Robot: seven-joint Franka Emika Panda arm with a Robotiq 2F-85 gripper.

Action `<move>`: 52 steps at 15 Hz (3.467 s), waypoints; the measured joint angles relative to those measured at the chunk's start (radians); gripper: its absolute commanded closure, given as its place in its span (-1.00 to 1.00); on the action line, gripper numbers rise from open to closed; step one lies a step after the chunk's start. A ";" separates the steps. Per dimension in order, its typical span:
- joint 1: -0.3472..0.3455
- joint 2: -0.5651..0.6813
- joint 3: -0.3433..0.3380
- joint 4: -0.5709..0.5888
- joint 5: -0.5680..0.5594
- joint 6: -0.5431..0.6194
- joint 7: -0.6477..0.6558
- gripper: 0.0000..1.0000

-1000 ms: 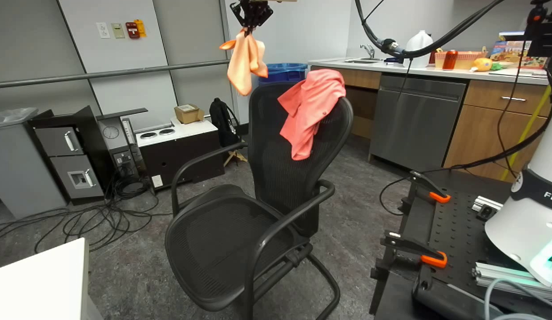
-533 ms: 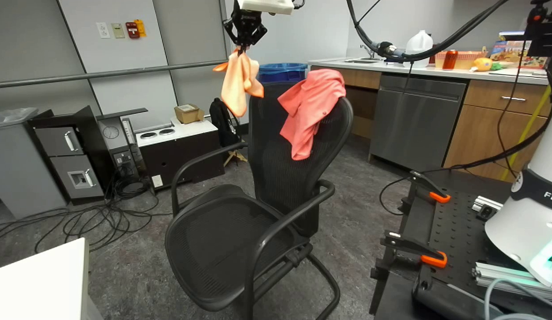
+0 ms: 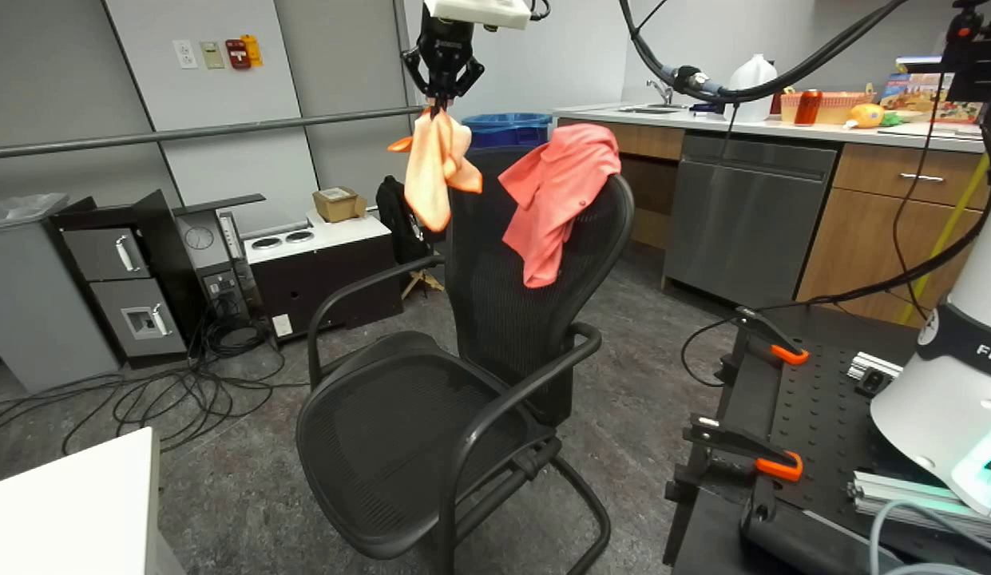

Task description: Take the cloth and the shirt off the back of the chair and put them on the seat

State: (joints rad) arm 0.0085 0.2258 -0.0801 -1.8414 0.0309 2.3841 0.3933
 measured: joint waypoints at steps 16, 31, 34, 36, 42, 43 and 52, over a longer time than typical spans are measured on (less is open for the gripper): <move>-0.048 -0.057 -0.058 0.000 -0.082 -0.178 0.001 -1.00; -0.128 -0.090 -0.116 -0.100 -0.190 -0.337 0.005 -1.00; -0.143 -0.070 -0.129 -0.107 -0.200 -0.324 0.007 -1.00; -0.148 -0.054 -0.133 -0.107 -0.200 -0.298 0.008 -1.00; -0.149 0.000 -0.139 -0.097 -0.200 -0.196 0.008 -0.47; -0.149 0.009 -0.140 -0.094 -0.200 -0.186 0.008 -0.31; -0.144 0.031 -0.140 -0.061 -0.200 -0.150 0.021 1.00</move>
State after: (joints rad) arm -0.1357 0.2567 -0.2205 -1.9027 -0.1691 2.2336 0.4141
